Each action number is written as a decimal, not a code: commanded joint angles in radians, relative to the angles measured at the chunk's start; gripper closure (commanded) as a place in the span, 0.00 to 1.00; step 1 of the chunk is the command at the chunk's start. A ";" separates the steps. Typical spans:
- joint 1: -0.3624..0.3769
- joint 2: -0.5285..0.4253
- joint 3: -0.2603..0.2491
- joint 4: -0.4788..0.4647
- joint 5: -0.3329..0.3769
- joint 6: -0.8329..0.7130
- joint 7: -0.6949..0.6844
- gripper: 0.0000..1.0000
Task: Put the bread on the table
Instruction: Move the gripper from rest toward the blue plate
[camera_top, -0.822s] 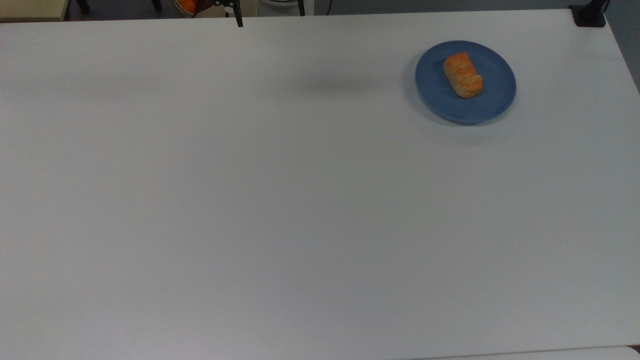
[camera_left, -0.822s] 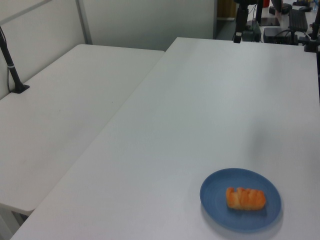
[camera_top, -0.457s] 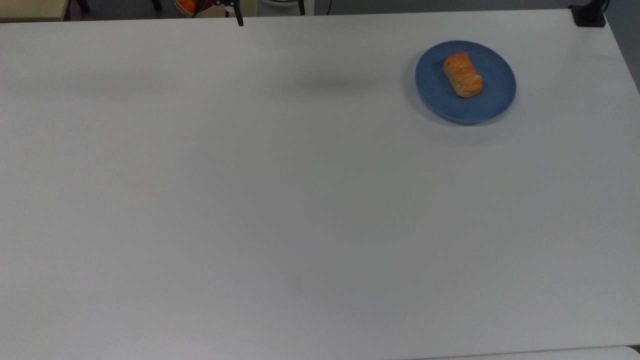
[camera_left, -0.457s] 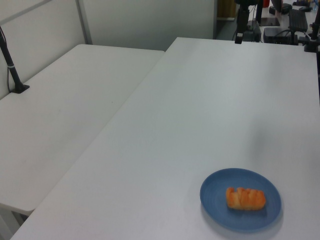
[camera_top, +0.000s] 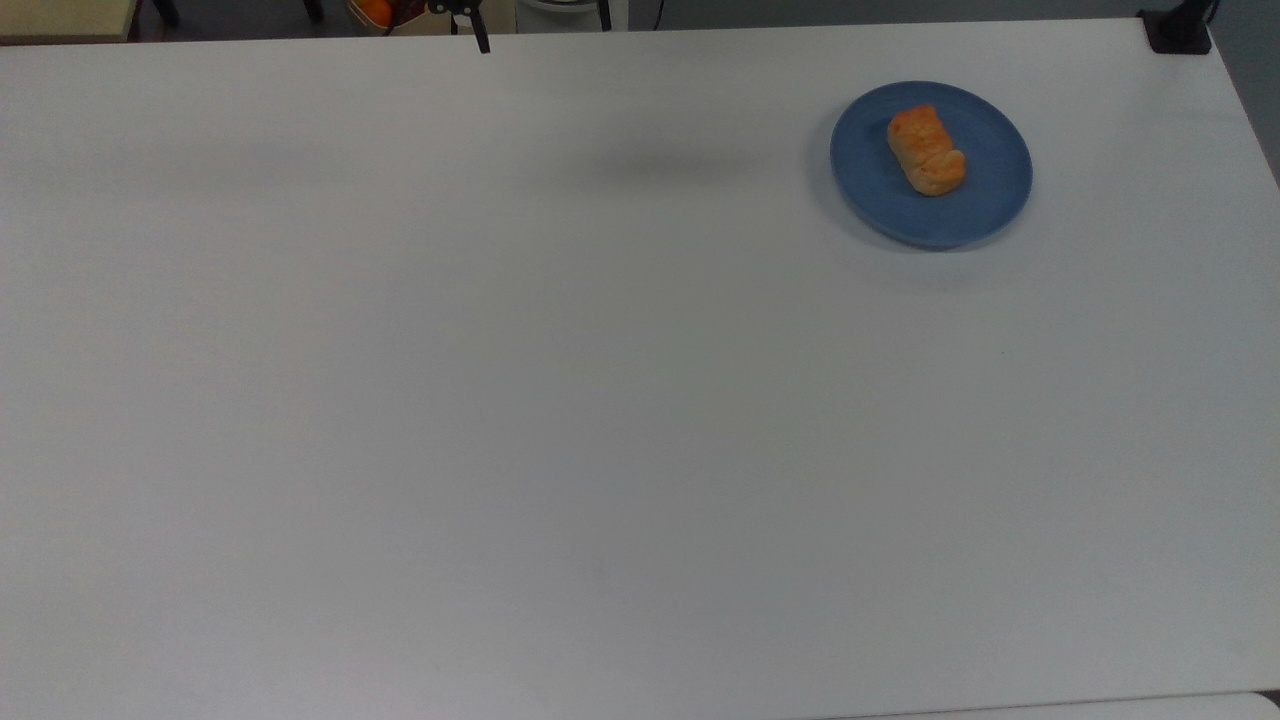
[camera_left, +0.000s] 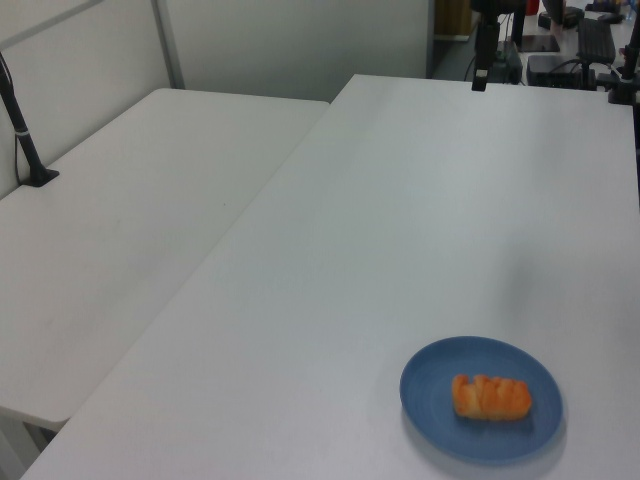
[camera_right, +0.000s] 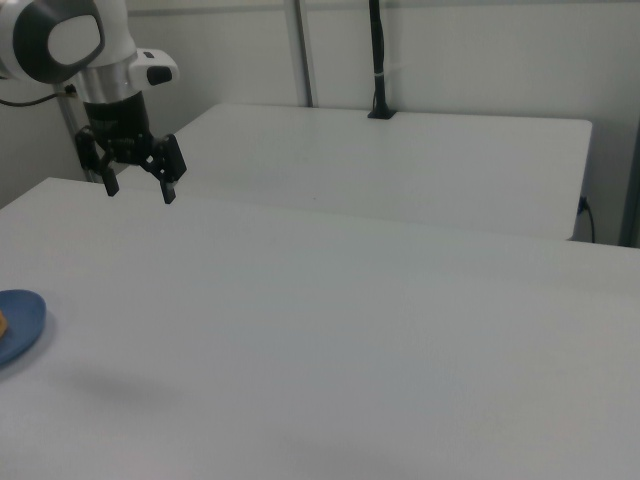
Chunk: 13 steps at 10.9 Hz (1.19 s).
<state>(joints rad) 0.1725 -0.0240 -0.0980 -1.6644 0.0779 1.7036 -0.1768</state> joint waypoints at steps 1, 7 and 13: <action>0.013 -0.013 0.027 -0.054 0.002 -0.044 -0.012 0.00; 0.018 -0.010 0.284 -0.112 0.036 -0.128 0.278 0.00; 0.019 -0.005 0.501 -0.214 0.108 0.023 0.330 0.00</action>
<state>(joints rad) 0.1985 -0.0190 0.3450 -1.8029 0.1655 1.6112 0.1385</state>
